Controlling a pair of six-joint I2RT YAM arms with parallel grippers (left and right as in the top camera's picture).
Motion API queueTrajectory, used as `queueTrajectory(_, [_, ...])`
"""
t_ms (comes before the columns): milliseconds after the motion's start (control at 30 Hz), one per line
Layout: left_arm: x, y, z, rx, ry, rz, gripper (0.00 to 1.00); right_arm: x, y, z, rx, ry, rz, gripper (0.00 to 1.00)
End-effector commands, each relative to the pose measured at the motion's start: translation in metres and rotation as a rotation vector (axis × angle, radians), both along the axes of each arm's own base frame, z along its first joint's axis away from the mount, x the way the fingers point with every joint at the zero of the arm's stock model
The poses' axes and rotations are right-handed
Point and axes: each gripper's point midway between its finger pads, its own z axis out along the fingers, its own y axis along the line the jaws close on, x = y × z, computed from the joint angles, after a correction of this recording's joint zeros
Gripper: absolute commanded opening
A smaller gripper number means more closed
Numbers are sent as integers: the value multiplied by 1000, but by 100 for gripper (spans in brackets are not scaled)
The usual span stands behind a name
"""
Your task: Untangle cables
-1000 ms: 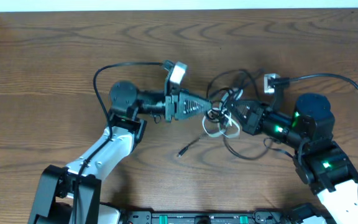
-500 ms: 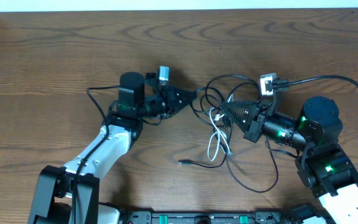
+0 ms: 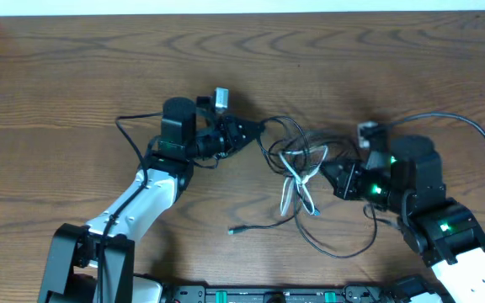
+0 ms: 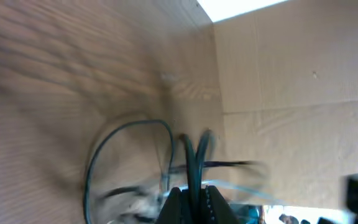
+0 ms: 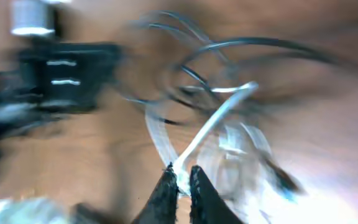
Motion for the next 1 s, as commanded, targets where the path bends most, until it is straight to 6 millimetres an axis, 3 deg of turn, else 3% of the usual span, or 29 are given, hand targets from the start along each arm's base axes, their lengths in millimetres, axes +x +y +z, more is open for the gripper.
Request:
queueTrajectory(0, [8, 7, 6, 7, -38, 22, 8, 13, -52, -19, -193, 28, -269, 14])
queueTrajectory(133, [10, 11, 6, 7, -38, 35, 8, 6, -80, -32, -291, 87, -408, 16])
queueTrajectory(267, [12, 13, 6, -9, -2, 54, 8, 8, -76, -30, -270, 76, -396, 37])
queueTrajectory(400, [12, 13, 6, -21, 24, 61, 8, 14, -39, -16, -223, -42, -126, 50])
queueTrajectory(467, [11, 13, 6, -30, 44, 67, 8, 17, -21, -12, -209, -96, 1, 61])
queueTrajectory(633, [11, 13, 6, -38, 61, 72, 8, 26, 20, -25, -137, -109, 207, 75])
queueTrajectory(800, [12, 13, 6, -37, 61, 73, 8, 28, 61, -52, -95, -80, 373, 76])
queueTrajectory(967, [11, 13, 6, -37, 61, 73, 8, 11, 89, -88, -86, 28, 482, 66])
